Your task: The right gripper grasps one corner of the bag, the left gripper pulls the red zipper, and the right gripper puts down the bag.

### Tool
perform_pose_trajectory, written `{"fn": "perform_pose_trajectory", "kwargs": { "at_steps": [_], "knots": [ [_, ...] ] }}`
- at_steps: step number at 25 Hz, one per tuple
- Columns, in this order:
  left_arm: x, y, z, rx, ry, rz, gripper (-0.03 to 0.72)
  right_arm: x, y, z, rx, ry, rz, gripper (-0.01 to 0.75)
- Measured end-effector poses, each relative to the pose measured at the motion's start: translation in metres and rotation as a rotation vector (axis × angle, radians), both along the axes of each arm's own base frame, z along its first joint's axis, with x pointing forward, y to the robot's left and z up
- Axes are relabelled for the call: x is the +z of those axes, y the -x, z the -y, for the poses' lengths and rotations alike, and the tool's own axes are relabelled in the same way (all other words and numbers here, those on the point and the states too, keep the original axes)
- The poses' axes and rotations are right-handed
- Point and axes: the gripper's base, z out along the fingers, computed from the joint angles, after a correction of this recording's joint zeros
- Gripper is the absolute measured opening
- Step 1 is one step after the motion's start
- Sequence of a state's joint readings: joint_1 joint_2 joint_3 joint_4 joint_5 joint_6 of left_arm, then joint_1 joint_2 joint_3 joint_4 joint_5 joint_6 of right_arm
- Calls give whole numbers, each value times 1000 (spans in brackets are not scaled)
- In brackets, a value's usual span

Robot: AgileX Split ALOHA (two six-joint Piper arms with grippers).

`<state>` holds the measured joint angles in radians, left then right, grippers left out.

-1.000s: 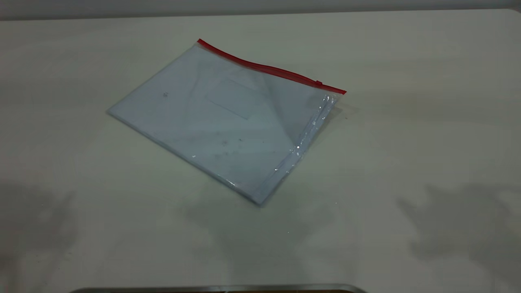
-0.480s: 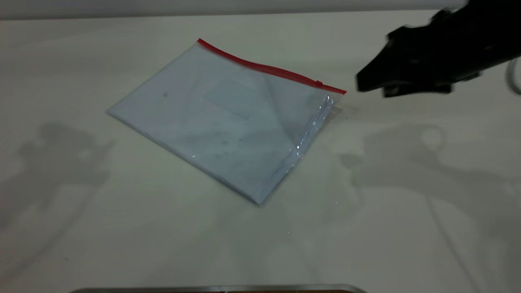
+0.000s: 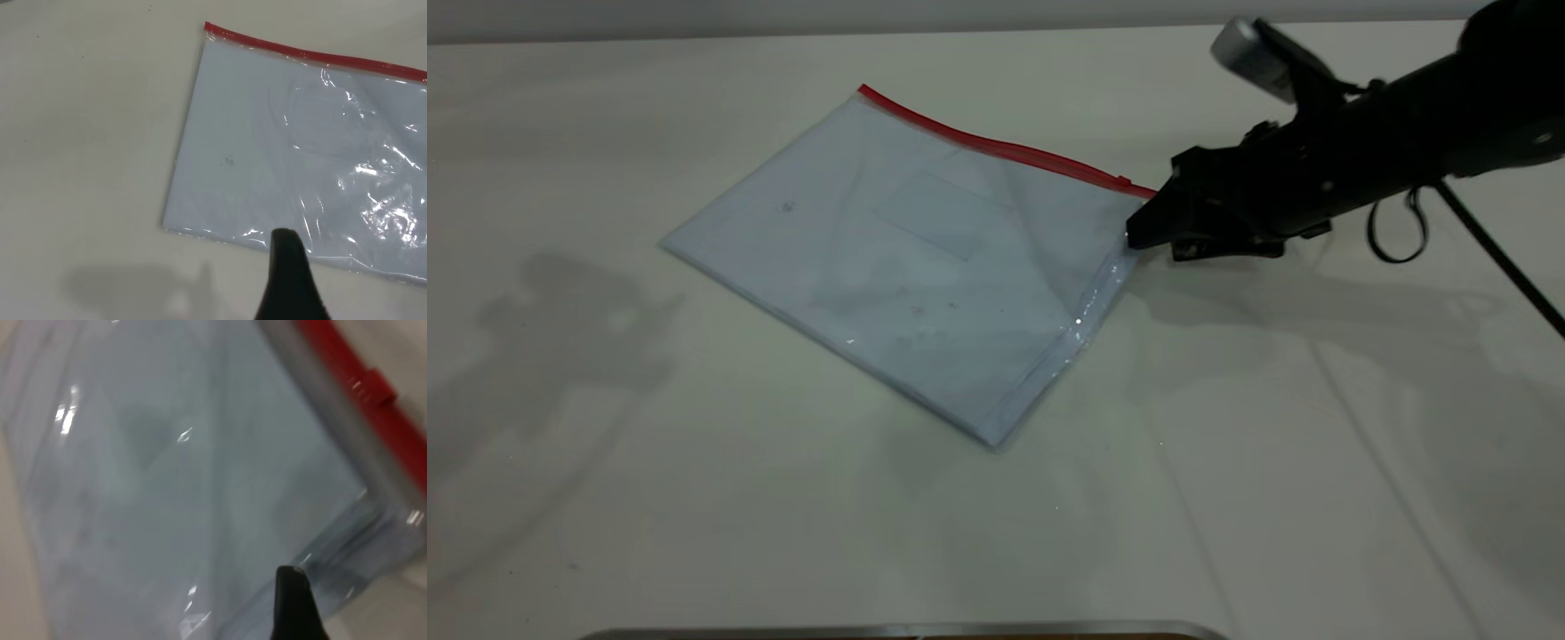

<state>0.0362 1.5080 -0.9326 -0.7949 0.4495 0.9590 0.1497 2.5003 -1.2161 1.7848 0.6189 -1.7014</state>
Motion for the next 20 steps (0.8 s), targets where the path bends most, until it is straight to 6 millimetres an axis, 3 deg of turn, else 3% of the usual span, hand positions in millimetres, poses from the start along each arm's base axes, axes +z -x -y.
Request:
{"fn": "perform_pose_trajectory", "kwargs": {
  "at_steps": [5, 13, 20],
  "knots": [
    [0, 0, 0, 0, 0, -1, 569, -10, -12, -4, 4, -32, 16, 516],
    [0, 0, 0, 1, 1, -1, 569, -11, -12, -6, 15, -69, 16, 506],
    [0, 0, 0, 1, 1, -1, 569, -5, -24, -10, 24, -77, 57, 350]
  ]
}}
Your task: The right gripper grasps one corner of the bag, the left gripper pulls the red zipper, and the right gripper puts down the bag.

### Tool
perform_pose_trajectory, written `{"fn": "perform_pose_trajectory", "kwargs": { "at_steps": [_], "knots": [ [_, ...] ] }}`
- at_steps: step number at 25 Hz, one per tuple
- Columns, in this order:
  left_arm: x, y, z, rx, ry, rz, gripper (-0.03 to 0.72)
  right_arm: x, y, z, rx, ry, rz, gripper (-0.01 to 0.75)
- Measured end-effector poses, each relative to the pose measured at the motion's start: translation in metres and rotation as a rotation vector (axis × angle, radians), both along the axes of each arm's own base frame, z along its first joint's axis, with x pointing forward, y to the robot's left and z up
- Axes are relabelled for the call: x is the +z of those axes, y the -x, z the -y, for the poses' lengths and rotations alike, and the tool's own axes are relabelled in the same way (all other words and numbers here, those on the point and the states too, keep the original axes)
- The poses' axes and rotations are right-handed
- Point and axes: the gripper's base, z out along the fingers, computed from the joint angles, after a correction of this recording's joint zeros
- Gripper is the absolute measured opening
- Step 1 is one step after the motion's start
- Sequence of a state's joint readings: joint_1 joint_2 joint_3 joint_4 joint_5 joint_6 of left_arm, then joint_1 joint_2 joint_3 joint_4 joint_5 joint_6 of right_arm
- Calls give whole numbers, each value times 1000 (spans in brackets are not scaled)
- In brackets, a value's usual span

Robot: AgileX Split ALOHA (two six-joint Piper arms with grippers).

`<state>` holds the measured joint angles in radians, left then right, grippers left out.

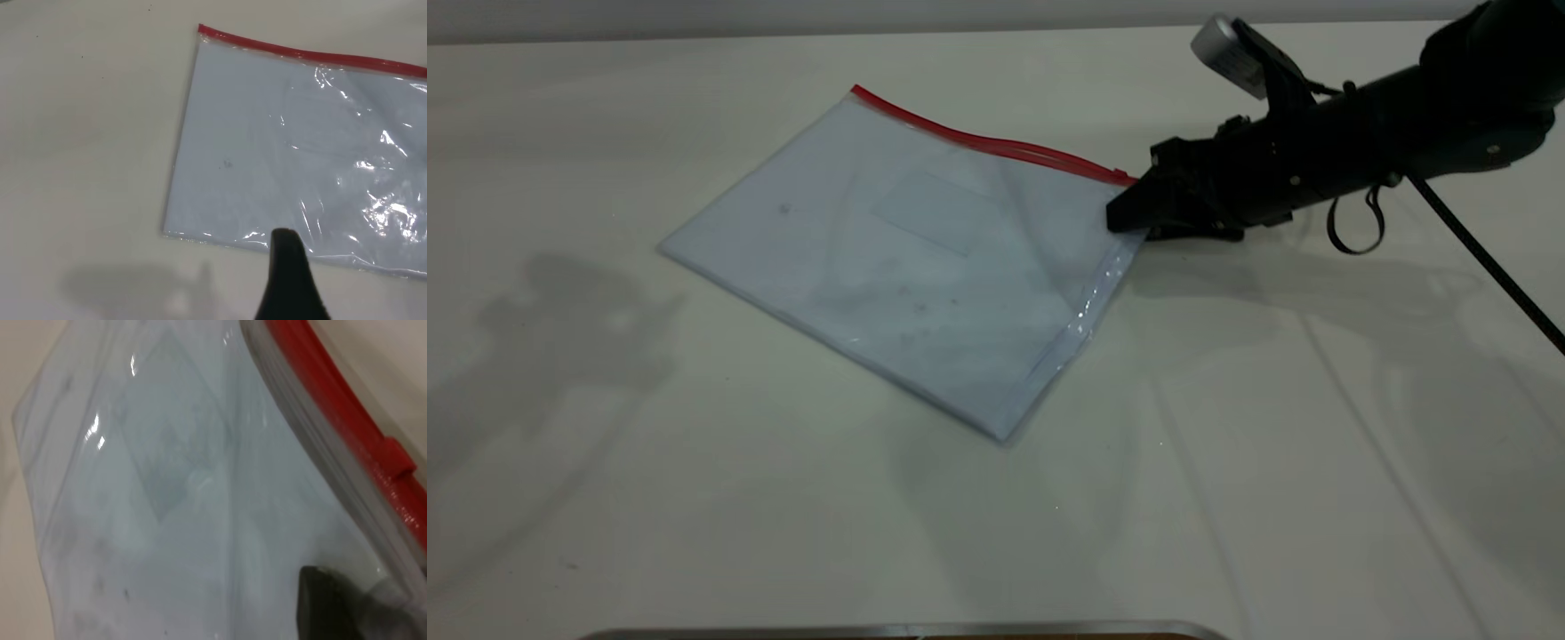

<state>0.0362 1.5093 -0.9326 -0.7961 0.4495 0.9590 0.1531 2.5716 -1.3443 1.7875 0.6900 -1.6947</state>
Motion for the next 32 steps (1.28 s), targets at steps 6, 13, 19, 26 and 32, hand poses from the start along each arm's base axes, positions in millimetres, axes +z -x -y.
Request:
{"fn": "perform_pose_trajectory", "kwargs": {
  "at_steps": [6, 13, 19, 26, 32],
  "knots": [
    [-10, -5, -1, 19, 6, -20, 569, 2, 1, -10, 26, -9, 8, 98],
    [-40, -18, 2, -6, 33, -89, 569, 12, 22, -51, 317, -4, 44, 33],
    [-60, -49, 13, -155, 120, -129, 569, 40, 48, -64, 674, 179, -21, 33],
    [-95, -84, 47, -409, 209, -169, 569, 79, 31, -61, 633, 290, 143, 33],
    [-127, -91, 98, -654, 255, -222, 569, 109, 27, -75, 588, 200, 239, 33]
  ]
}}
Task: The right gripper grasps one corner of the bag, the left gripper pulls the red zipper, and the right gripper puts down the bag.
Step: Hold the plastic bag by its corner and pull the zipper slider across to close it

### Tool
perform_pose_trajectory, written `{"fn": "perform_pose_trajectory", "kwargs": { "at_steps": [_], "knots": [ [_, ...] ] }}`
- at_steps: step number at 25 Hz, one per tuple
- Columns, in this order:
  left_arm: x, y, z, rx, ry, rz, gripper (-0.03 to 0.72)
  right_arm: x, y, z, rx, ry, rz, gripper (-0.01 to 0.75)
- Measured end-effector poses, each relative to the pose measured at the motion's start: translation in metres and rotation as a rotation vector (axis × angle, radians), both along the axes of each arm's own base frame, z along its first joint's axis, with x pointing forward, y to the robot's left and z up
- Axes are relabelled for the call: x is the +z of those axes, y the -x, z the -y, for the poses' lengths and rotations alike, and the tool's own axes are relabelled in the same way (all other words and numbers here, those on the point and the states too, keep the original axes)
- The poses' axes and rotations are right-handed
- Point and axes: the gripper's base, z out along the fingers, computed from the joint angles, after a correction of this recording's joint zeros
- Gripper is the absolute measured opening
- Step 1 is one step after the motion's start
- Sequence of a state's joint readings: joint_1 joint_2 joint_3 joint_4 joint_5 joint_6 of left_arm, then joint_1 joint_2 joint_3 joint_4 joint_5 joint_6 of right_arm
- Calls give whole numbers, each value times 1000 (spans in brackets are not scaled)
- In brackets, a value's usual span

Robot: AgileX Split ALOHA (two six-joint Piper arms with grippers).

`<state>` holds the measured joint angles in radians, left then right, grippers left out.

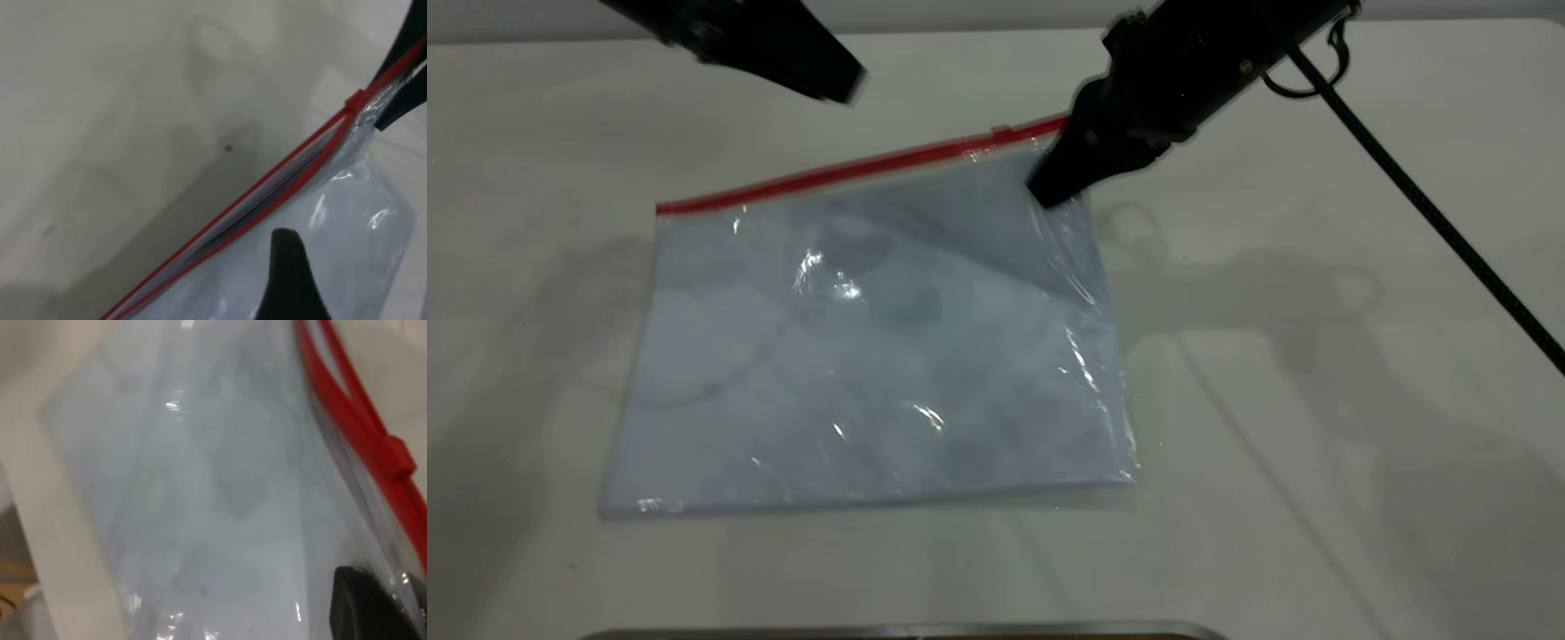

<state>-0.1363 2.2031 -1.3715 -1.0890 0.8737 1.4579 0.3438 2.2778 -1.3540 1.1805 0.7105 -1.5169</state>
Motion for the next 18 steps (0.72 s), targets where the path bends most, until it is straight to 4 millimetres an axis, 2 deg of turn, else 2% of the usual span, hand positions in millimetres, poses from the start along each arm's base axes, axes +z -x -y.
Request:
{"fn": "perform_pose_trajectory", "kwargs": {
  "at_steps": [3, 8, 14, 18],
  "knots": [
    [-10, -1, 19, -74, 25, -26, 569, 8, 4, -9, 32, -43, 6, 33],
    [-9, -3, 41, -161, 58, -27, 567, 10, 9, -16, 80, -58, 11, 33],
    [1, -10, 47, -179, 69, 13, 567, 12, 14, -19, 119, -86, -19, 33],
    [-1, -9, 47, -194, 78, -3, 567, 12, 15, -19, 123, -89, -20, 33]
  ]
}}
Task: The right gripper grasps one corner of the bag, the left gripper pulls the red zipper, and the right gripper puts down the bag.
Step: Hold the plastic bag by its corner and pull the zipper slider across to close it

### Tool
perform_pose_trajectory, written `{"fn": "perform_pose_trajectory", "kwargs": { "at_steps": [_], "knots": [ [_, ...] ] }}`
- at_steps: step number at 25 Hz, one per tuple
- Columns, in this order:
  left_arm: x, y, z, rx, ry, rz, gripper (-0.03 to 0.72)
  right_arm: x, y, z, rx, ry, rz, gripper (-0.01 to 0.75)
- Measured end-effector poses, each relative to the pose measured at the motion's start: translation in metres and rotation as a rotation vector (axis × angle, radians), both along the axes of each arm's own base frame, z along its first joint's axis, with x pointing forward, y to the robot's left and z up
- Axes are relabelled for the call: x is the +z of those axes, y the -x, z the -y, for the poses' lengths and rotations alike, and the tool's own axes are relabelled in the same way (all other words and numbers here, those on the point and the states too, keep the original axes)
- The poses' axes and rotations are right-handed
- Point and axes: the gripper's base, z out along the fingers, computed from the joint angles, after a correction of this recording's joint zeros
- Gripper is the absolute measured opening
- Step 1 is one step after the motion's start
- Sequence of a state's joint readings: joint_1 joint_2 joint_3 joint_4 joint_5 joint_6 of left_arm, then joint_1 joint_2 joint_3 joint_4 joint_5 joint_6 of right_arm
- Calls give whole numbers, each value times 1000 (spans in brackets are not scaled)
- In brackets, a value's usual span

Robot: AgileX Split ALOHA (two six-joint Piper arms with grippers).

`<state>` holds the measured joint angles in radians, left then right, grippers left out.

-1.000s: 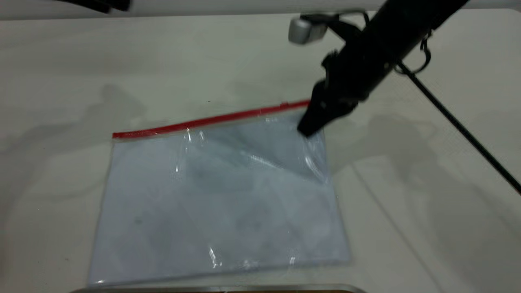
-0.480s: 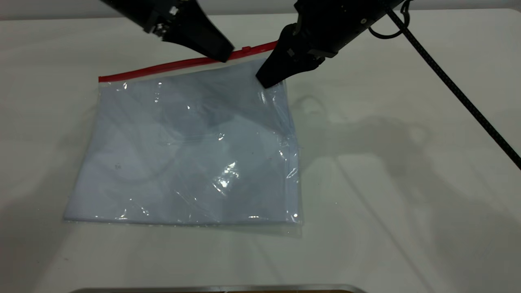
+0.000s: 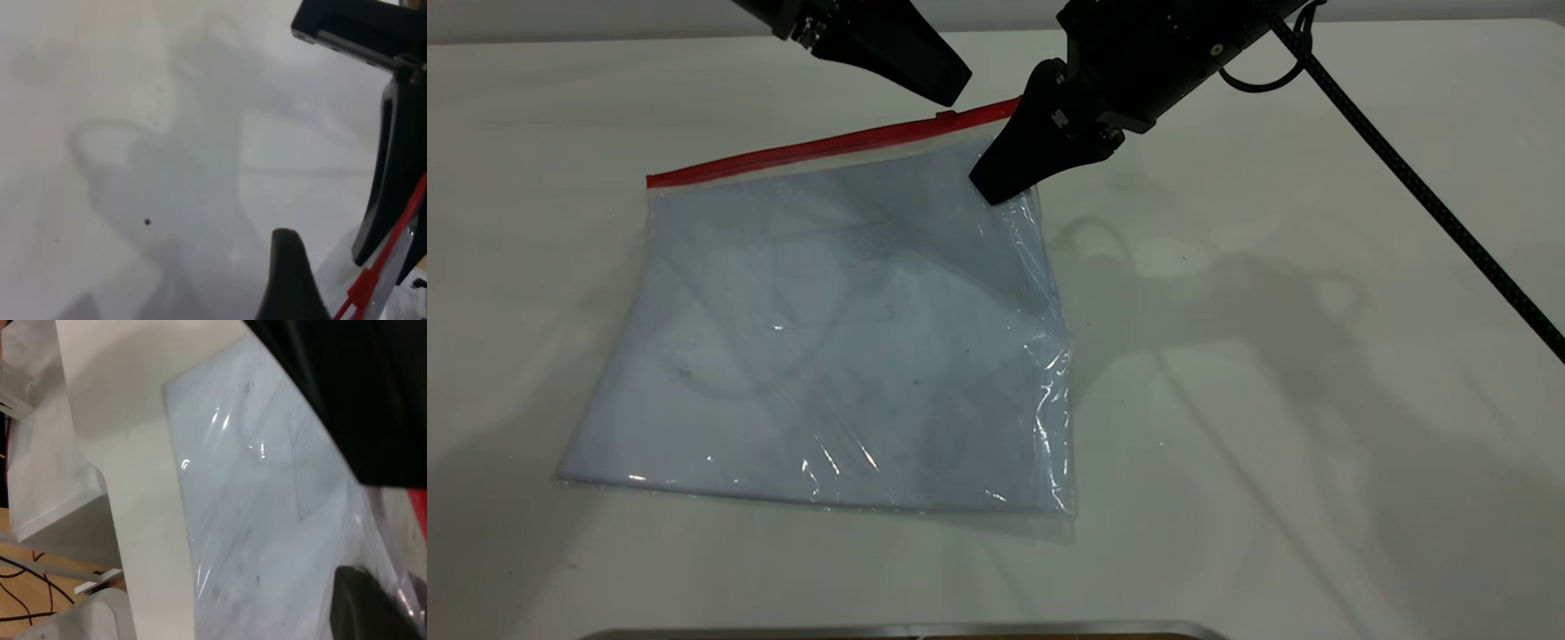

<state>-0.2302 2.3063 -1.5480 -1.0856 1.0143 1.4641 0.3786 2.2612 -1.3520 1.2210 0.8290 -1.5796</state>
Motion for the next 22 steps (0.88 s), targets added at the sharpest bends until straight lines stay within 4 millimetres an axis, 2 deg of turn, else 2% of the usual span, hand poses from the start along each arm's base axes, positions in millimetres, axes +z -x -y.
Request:
{"fn": "perform_pose_trajectory", "kwargs": {
  "at_steps": [6, 10, 22],
  "knots": [
    [-18, 2, 0, -18, -4, -45, 556, 0, 0, 0, 3, -2, -1, 33],
    [-20, 2, 1, -25, 1, -37, 483, 0, 0, 0, 4, -2, 0, 33],
    [-19, 4, 1, -59, 20, -23, 70, 0, -1, 1, 8, 5, 23, 33]
  ]
}}
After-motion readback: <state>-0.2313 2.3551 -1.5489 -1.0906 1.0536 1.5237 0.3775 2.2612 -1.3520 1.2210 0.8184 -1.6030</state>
